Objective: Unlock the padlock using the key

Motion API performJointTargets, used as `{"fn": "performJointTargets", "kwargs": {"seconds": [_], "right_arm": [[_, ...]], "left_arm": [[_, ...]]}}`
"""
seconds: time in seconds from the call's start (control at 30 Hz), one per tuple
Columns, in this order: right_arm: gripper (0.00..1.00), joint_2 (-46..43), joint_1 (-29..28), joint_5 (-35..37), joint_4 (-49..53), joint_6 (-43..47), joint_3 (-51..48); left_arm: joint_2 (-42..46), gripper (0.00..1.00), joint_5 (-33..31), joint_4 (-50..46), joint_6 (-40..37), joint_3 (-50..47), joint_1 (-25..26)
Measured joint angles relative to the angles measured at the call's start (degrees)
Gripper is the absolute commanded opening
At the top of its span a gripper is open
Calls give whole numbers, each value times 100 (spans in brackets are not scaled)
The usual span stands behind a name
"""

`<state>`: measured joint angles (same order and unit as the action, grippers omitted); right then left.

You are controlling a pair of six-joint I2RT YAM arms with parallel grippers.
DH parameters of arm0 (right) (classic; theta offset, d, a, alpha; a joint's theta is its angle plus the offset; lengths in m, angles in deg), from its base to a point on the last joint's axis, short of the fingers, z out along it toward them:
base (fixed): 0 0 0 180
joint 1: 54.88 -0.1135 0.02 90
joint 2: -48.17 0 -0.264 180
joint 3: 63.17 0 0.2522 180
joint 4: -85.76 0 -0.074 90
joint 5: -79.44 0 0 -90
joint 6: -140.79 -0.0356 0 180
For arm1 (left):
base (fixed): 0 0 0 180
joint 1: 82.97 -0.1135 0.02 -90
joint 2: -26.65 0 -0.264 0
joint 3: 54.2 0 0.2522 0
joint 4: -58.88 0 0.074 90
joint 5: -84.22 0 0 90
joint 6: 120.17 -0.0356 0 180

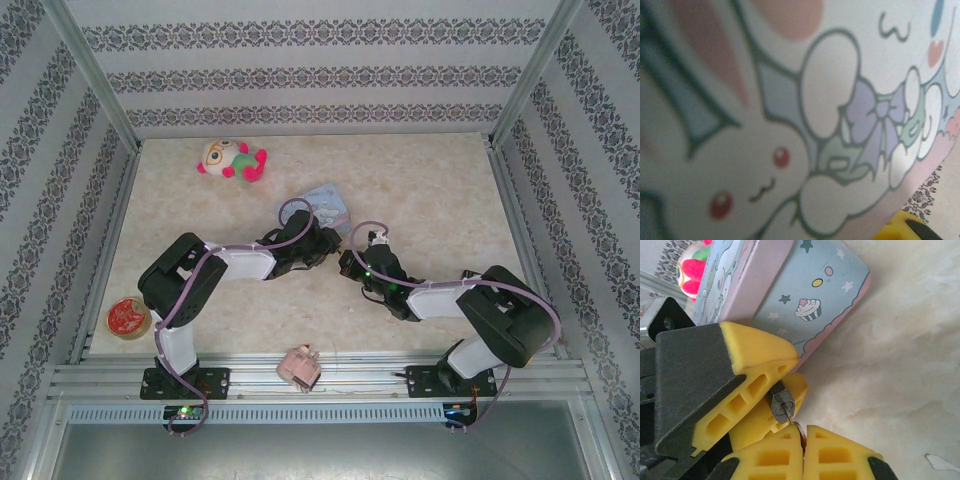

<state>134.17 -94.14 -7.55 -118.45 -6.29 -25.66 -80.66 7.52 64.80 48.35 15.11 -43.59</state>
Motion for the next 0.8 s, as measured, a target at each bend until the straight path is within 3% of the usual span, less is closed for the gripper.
{"fn": "performJointTargets", "kwargs": {"seconds": [0.47,0.8], "right_arm": [[0,-4,459,-863,-146,684,-74],[0,-420,828,-1427,-249,776,-350]], "left_arm": [[0,0,42,-17,22,20,0],[2,0,457,-59,306,160,-7]]}}
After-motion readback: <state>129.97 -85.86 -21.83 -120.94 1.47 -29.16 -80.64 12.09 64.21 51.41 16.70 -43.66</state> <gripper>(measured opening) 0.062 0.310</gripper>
